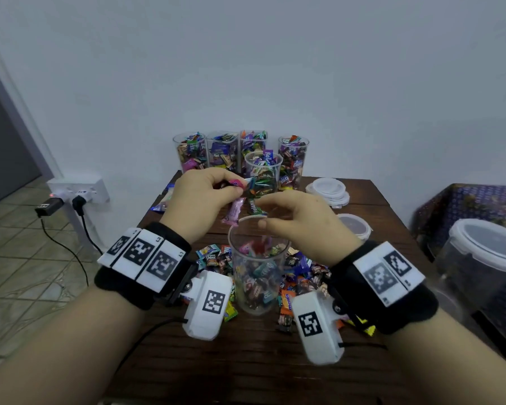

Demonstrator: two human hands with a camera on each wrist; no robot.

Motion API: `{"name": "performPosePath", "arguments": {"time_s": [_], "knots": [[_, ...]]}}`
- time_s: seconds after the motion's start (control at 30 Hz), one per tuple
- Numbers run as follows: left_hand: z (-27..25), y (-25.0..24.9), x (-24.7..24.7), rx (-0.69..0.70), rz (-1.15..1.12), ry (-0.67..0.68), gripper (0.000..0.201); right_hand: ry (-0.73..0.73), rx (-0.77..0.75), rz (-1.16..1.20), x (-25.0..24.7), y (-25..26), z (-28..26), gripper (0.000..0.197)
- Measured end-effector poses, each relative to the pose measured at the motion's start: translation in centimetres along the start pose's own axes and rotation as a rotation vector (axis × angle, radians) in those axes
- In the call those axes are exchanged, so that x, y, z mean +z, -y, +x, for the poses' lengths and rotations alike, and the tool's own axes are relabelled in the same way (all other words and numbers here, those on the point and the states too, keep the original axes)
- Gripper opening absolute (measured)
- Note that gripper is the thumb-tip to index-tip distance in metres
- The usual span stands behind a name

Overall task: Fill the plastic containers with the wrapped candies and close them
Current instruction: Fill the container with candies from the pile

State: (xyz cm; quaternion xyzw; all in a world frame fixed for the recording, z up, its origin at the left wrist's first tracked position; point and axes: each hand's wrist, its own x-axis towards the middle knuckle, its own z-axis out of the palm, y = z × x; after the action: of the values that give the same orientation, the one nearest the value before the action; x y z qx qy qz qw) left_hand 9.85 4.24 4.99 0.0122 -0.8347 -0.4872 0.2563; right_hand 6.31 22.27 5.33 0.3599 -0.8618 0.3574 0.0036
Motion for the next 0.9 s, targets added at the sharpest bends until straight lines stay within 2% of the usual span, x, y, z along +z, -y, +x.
{"name": "performPosePath", "arguments": {"time_s": [0.1, 0.23, 0.33, 0.4, 0.47, 0.53, 0.67, 0.77, 0.9], "knots": [[-0.1, -0.3, 0.2, 0.008, -0.017, 0.003, 0.021, -0.106, 0.039, 0.13, 0.7, -0.7, -1.4, 0.05], [-0.5, -0.7, 0.7, 0.015, -0.039, 0.023, 0.02, -0.002, 0.157, 0.42, 2.6, -2.2, -2.8, 0.099], [-1.1, -0.9, 1.2, 0.017, -0.057, 0.067, 0.019, 0.057, 0.193, 0.568, 4.6, -3.2, -3.1, 0.113], [-1.7, -0.9, 1.6, 0.01, -0.064, 0.108, 0.018, 0.038, 0.185, 0.616, 5.3, -3.7, -3.0, 0.107], [-2.2, -0.8, 1.9, 0.016, -0.024, 0.146, 0.017, 0.022, 0.17, 0.629, 5.5, -3.9, -2.9, 0.09], [-2.5, -0.5, 2.1, 0.004, 0.002, 0.176, 0.016, 0.014, 0.165, 0.647, 5.6, -4.1, -2.9, 0.081], [-3.0, -0.4, 2.3, 0.011, 0.025, 0.204, 0.014, -0.005, 0.165, 0.678, 5.6, -4.5, -3.0, 0.091], [-3.2, -0.5, 2.4, 0.01, -0.012, 0.228, 0.012, -0.005, 0.141, 0.695, 5.7, -4.5, -3.0, 0.088], [-3.4, -0.6, 2.1, 0.024, -0.037, 0.229, 0.01, -0.01, 0.119, 0.72, 5.6, -4.2, -3.0, 0.072]]}}
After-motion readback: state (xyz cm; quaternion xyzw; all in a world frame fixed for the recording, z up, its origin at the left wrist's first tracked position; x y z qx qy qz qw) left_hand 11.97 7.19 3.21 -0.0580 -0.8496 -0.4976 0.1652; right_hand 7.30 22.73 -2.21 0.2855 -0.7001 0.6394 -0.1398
